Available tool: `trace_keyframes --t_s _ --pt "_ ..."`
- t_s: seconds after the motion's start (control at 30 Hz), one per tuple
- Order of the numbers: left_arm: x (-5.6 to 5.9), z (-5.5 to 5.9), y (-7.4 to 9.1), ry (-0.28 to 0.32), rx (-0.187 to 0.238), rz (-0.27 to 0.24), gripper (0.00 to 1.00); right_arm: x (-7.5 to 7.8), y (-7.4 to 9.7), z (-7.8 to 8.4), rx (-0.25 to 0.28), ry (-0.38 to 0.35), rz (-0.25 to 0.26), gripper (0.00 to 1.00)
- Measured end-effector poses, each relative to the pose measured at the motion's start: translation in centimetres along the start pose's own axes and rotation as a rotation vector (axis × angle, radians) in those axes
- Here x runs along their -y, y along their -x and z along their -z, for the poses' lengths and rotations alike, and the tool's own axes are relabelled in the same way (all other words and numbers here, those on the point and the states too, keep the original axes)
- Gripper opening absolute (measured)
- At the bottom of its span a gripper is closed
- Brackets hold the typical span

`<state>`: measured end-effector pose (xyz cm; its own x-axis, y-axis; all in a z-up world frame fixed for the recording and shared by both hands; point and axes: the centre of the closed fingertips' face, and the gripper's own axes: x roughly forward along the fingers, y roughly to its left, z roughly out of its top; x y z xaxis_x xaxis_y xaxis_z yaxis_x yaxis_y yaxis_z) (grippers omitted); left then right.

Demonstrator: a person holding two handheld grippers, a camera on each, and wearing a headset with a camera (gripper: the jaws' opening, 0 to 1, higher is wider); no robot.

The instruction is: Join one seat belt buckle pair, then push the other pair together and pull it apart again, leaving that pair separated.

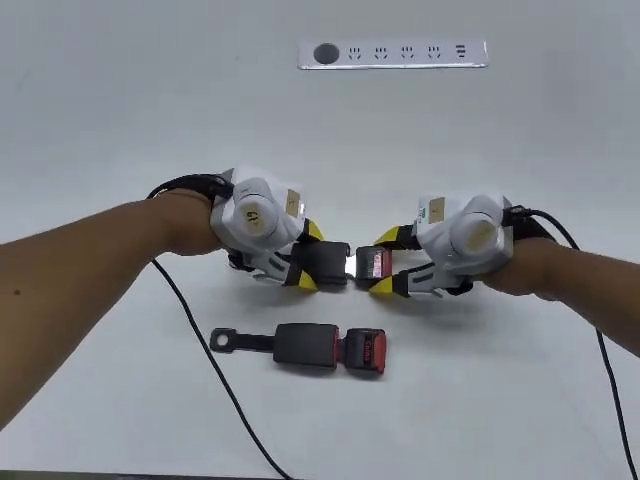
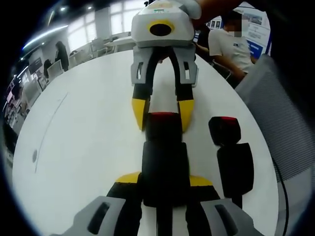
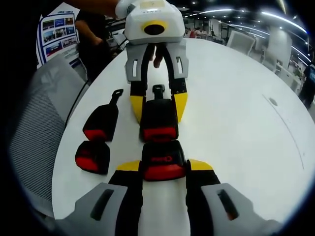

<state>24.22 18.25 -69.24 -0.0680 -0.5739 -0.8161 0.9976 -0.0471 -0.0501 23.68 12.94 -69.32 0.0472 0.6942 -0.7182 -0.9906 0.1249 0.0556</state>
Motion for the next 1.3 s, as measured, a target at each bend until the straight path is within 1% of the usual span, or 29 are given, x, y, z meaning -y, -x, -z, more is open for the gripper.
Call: trace_keyframes --t_s 0.13,0.6,0.73,1.0,1.3 --pt "-0.17 -0.01 -0.06 0.012 0.008 -0.008 0.34 0.03 -0.15 -0.26 -0.014 -0.017 0.014 0.32" --pt "-0.24 -0.32 -0.39 0.019 0.002 -0.015 0.35 0.33 -0.38 -0.22 -0.054 -0.011 0.027 0.32" --pt "-0.23 -0.44 -0.43 0.026 0.012 -0.019 0.35 0.43 -0.38 -0.19 -0.052 -0.012 0.025 0.33" --pt "-0.15 -0.57 -0.46 0.022 0.014 -0.019 0.35 0.44 -0.31 -0.26 -0.043 -0.012 0.026 0.33" --pt "0.1 -0.72 -0.35 0.052 0.042 -0.041 0.36 0.41 -0.33 -0.33 -0.032 -0.016 0.027 0.33"
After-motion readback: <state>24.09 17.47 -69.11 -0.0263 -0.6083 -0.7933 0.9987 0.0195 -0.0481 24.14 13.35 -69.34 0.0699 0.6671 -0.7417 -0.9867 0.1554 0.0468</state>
